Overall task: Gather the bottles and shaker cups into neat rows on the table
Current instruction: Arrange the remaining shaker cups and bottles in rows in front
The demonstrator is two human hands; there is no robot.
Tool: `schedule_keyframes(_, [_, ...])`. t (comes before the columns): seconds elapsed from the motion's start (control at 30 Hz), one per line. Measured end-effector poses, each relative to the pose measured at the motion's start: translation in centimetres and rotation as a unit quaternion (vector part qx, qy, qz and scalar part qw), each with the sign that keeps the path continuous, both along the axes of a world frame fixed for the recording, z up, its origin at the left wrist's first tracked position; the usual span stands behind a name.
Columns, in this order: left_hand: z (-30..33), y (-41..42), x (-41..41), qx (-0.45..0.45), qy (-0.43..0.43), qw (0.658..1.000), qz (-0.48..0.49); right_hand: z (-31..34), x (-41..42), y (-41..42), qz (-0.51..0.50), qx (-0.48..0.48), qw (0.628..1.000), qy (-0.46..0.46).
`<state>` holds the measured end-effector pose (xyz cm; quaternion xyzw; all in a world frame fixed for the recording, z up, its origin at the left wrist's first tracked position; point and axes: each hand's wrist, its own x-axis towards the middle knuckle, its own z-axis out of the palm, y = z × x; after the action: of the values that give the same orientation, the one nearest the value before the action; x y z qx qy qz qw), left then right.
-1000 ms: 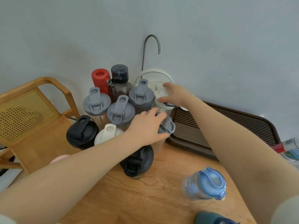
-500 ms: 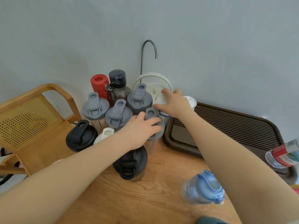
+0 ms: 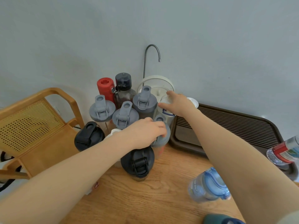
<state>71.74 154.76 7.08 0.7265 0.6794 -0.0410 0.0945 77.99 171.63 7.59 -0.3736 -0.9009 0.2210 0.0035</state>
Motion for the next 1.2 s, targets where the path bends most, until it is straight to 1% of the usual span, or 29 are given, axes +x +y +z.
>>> schedule_keyframes(0.1, [0.0,0.0,0.3,0.008,0.004,1.000,0.006,0.0,0.1,-0.2,0.016,-0.008,1.000,-0.001])
schedule_keyframes(0.2, [0.0,0.1,-0.1,-0.003,0.000,1.000,0.013,-0.8,0.4,-0.6,0.028,-0.001,1.000,0.004])
schedule_keyframes(0.27, [0.0,0.1,-0.5,-0.015,0.001,1.000,0.017,-0.9,0.8,-0.9,0.041,0.006,0.998,0.047])
schedule_keyframes(0.33, [-0.1,-0.1,-0.9,-0.017,-0.017,0.999,0.023,-0.2,1.5,-1.1,0.057,-0.049,0.989,0.125])
schedule_keyframes(0.37, [-0.2,-0.2,-1.0,-0.017,-0.030,0.999,0.024,0.2,2.0,-1.0,0.077,-0.082,0.983,0.143])
schedule_keyframes(0.4, [-0.3,-0.4,-1.1,-0.014,-0.039,0.999,0.022,0.4,2.6,-0.8,0.109,-0.097,0.981,0.131])
schedule_keyframes(0.47, [-0.4,-0.5,-1.1,-0.001,-0.045,0.999,0.016,0.6,3.7,-0.5,0.176,-0.077,0.980,0.046])
schedule_keyframes(0.5, [-0.5,-0.6,-1.1,0.005,-0.044,0.999,0.016,0.5,4.1,-0.4,0.198,-0.060,0.978,0.008])
schedule_keyframes(0.57, [-0.6,-0.6,-1.1,0.012,-0.046,0.999,0.016,0.2,4.1,-0.2,0.213,-0.025,0.977,-0.020])
schedule_keyframes(0.63, [-0.6,-0.6,-1.1,0.017,-0.053,0.998,0.014,0.3,3.7,0.1,0.193,-0.007,0.981,-0.007])
schedule_keyframes(0.73, [-0.6,-0.6,-1.1,0.019,-0.076,0.997,0.010,0.3,3.2,0.6,0.139,-0.015,0.989,0.050])
schedule_keyframes(0.87, [-0.7,-0.2,-1.0,0.028,-0.082,0.996,0.004,-0.9,2.4,0.1,0.095,-0.041,0.987,0.127])
schedule_keyframes(0.93, [-0.6,-0.1,-1.1,0.026,-0.072,0.997,0.007,-1.4,2.0,-0.1,0.080,-0.032,0.984,0.153])
schedule_keyframes(1.0, [-0.4,-0.2,-1.2,0.034,-0.077,0.996,0.016,-1.7,1.7,-0.1,0.060,-0.018,0.986,0.156])
schedule_keyframes(1.07, [0.0,-0.6,-1.5,0.052,-0.103,0.993,0.034,-1.9,1.8,-0.2,0.044,-0.012,0.986,0.159])
schedule_keyframes(1.17, [0.7,-1.9,-2.1,0.057,-0.132,0.987,0.075,-1.6,2.4,-0.6,0.045,-0.034,0.982,0.181])
schedule_keyframes(1.2, [0.9,-2.5,-2.3,0.053,-0.135,0.985,0.089,-1.4,2.7,-0.8,0.052,-0.027,0.981,0.183])
